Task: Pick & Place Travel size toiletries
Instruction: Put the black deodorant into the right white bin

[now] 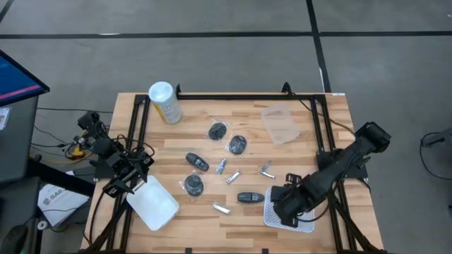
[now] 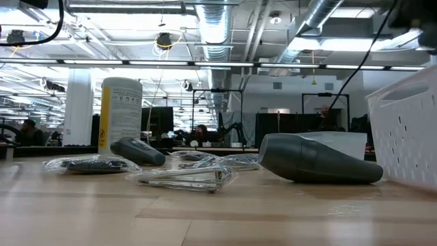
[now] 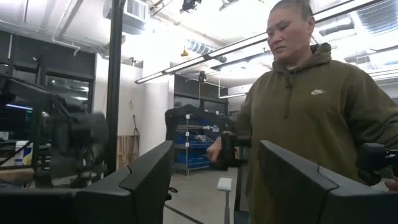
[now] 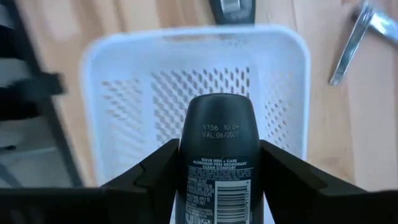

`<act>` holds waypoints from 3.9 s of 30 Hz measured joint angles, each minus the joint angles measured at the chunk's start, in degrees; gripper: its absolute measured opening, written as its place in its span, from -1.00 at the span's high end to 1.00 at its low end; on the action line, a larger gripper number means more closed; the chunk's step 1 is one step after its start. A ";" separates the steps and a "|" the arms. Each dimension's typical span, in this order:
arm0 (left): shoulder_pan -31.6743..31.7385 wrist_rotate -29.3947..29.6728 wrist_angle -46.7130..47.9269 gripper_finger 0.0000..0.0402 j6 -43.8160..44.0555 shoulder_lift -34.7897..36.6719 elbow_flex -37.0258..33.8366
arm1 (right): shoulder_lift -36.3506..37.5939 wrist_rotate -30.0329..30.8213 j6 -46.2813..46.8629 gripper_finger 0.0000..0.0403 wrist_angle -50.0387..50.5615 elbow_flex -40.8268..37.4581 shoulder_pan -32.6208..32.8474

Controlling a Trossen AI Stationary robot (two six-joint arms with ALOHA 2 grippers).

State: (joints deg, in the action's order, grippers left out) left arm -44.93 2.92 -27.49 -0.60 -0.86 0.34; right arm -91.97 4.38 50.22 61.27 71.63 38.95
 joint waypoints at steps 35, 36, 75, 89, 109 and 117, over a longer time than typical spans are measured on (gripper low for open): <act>0.00 0.00 0.00 -0.16 0.00 0.00 0.00 | -1.87 -7.67 1.65 -0.10 -20.88 -19.81 0.52; 0.00 0.02 0.00 -0.16 -0.01 0.00 0.00 | -1.54 -9.49 0.78 -0.12 -20.64 -19.39 0.23; 0.00 0.00 -0.02 -0.16 0.00 0.00 0.00 | -24.47 -2.84 -36.72 -0.45 8.92 29.19 -19.33; 0.00 -0.12 -0.03 -0.16 0.00 -0.76 0.00 | -28.48 -4.64 -35.11 -0.45 1.40 29.05 -18.05; 0.00 0.04 -0.02 -0.16 0.00 -0.76 0.00 | -28.34 -6.03 -30.01 -0.62 -9.65 18.75 -18.33; 0.00 0.02 0.00 -0.16 0.00 -0.76 0.00 | -28.34 -5.75 -29.73 -0.57 -17.15 13.25 -18.50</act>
State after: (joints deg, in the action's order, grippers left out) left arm -44.93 2.94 -27.49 -0.60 -1.63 0.34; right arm -120.31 -1.37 20.49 44.11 84.88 20.45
